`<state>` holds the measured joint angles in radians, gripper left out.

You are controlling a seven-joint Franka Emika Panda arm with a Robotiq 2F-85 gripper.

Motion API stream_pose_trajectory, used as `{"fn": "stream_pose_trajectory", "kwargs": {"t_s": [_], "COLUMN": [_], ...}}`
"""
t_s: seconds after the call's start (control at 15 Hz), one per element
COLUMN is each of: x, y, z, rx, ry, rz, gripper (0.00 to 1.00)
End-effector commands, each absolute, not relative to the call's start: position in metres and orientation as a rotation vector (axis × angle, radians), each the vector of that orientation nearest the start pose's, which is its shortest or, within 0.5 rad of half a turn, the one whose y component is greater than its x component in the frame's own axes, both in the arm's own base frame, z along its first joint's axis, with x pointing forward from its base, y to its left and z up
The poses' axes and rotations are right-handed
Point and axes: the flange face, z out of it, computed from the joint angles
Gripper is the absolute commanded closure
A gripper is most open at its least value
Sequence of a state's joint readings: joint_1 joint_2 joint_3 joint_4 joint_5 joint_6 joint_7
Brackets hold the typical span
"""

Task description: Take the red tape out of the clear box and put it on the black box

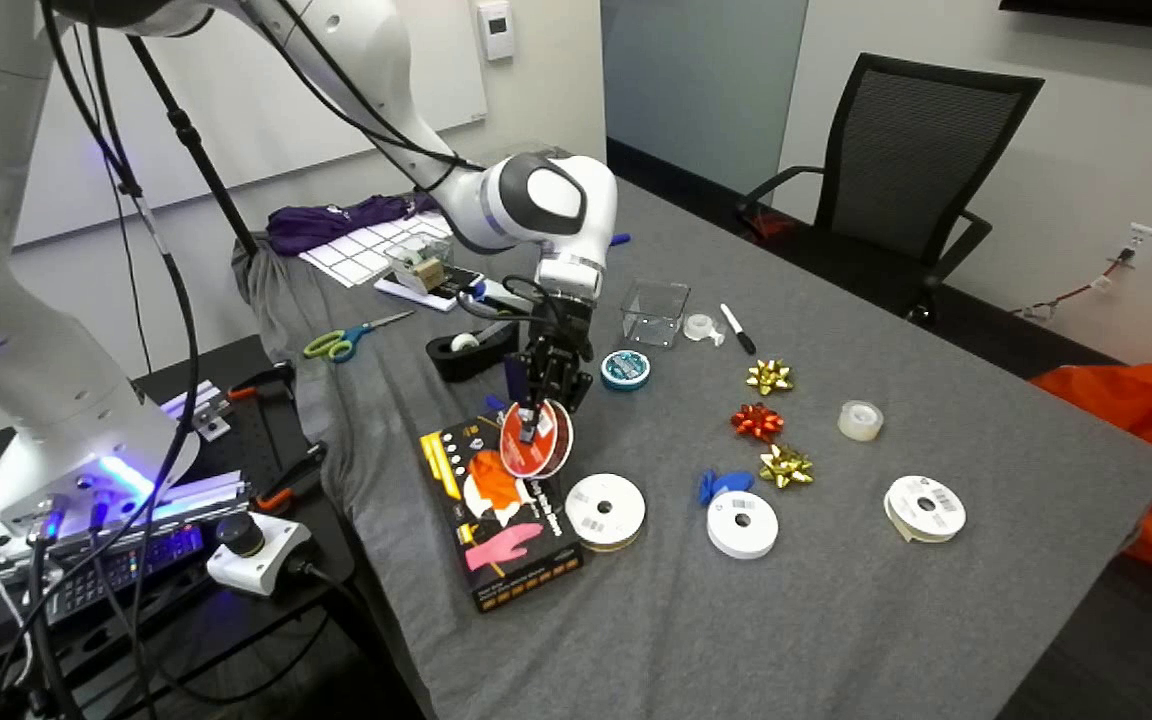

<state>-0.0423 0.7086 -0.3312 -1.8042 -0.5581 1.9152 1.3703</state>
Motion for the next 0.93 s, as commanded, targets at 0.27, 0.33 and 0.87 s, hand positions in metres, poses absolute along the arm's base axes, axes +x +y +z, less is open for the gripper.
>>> {"fn": "stream_pose_trajectory", "kwargs": {"t_s": [0.27, 0.33, 0.87], "x": [0.489, 0.487, 0.469], "y": [-0.241, -0.239, -0.228], "z": [0.171, 0.174, 0.189], "rx": [1.837, 1.839, 1.880], "ry": [-1.386, -1.392, -1.398], "rz": [-0.216, -0.223, -0.270], "gripper": [0.93, 0.93, 0.93]}}
